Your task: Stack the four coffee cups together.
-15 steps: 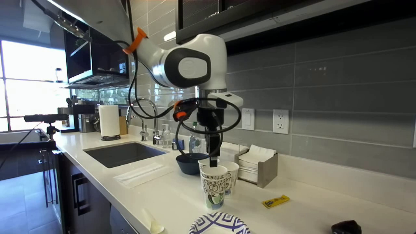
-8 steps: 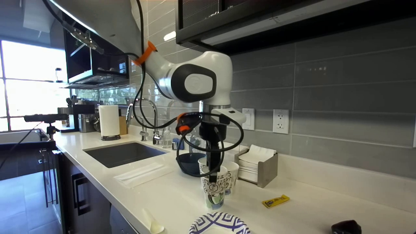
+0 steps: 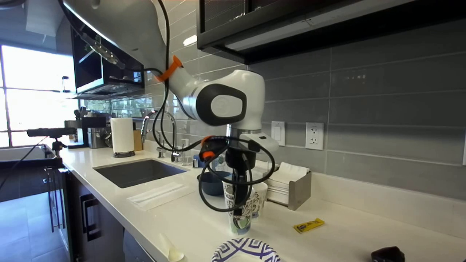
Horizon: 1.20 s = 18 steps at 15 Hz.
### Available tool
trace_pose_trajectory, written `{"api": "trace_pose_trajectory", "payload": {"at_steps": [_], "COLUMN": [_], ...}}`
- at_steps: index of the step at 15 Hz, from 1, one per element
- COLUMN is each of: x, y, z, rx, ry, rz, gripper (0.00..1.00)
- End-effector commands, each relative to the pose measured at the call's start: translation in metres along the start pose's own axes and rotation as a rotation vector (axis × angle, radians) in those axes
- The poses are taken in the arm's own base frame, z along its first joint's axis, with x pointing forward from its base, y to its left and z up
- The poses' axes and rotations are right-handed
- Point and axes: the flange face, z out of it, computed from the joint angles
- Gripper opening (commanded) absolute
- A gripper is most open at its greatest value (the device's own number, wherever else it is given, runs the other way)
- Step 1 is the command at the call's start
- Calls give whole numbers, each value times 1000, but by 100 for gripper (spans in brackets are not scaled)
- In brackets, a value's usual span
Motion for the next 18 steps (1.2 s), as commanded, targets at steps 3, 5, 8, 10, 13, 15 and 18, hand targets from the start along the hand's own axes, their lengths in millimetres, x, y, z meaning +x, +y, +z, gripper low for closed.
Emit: {"api": "trace_pose_trajectory", "payload": {"at_steps": [3, 5, 8, 10, 13, 15, 18], "x": [3, 2, 0, -2, -8, -16, -31], "y": [4, 8, 12, 12, 10, 7, -2], "z": [3, -1, -11, -22, -42, -60, -90], "rx": [11, 9, 3, 1, -3, -16, -32], "ry": [2, 8, 28, 48, 86, 119, 168], "rz": [24, 30, 38, 37, 23, 5, -36], "gripper": [24, 10, 0, 0, 1, 1, 1]}}
